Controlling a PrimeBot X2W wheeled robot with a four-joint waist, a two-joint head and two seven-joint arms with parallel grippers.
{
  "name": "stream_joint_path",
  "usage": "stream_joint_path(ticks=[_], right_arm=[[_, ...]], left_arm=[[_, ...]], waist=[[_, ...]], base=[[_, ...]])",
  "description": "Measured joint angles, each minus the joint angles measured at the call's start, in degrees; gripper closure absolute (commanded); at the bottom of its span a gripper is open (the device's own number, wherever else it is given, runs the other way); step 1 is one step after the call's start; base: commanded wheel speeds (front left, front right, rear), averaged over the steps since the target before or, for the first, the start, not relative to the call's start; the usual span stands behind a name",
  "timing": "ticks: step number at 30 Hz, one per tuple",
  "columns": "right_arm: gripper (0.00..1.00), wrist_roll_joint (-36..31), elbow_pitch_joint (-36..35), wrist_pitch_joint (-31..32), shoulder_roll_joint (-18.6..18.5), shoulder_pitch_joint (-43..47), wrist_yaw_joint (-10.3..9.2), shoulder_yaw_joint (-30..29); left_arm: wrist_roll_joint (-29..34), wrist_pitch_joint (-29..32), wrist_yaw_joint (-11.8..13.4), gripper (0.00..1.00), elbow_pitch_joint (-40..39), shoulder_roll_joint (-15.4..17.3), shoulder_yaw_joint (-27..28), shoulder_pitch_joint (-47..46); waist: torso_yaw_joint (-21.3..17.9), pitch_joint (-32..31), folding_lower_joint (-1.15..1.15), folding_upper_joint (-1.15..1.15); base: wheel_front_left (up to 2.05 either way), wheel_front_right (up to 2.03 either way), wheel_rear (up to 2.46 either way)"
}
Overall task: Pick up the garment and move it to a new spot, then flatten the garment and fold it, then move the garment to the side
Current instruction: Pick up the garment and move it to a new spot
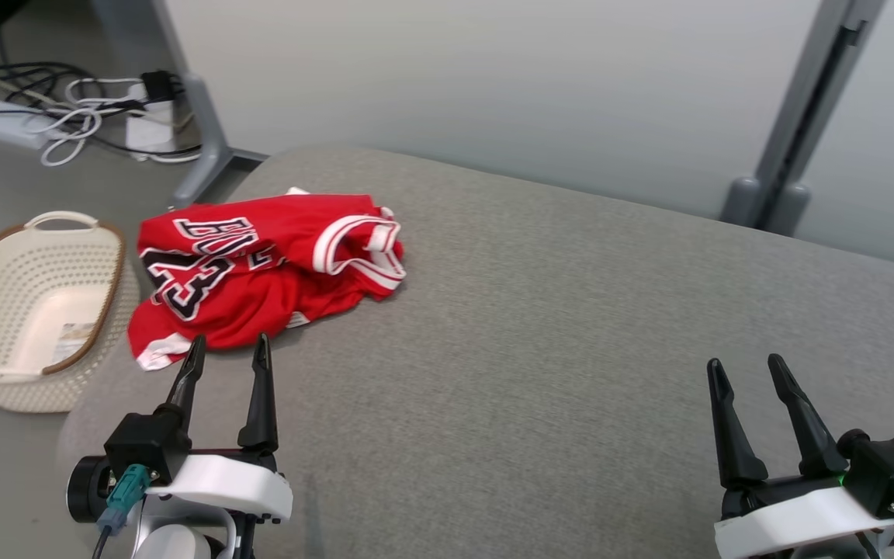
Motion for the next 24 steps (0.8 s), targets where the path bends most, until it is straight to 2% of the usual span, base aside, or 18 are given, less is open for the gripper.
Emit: stream_joint_path(ticks=[7, 16, 19, 24], right_arm=[[0.0, 0.2, 0.5, 0.0, 0.0, -0.1, 0.0, 0.9], [0.0, 0.7, 1.3, -0.1, 0.0, -0.6, 0.0, 1.5], [0.0, 0.8, 1.3, -0.1, -0.1, -0.8, 0.0, 1.7], [0.0, 0.9, 1.3, -0.2, -0.6, -1.4, 0.0, 1.6]], left_arm=[[-0.5, 0.0, 0.1, 0.0, 0.6, 0.0, 0.3, 0.0], [-1.1, 1.1, 0.5, 0.0, 1.0, 0.4, 0.4, -0.3], [-1.3, 3.9, 0.6, 0.0, 0.5, 1.2, 0.5, -1.9], [-4.0, 14.4, 0.3, 0.0, 0.6, 2.9, 1.1, -7.1]], waist=[[5.4, 0.0, 0.0, 0.0], [6.2, 0.1, 0.0, 0.0], [5.8, 0.3, 0.0, 0.0], [4.5, 1.2, 0.0, 0.0]], base=[[0.0, 0.0, 0.0], [0.0, 0.0, 0.0], [0.0, 0.0, 0.0], [0.0, 0.0, 0.0]])
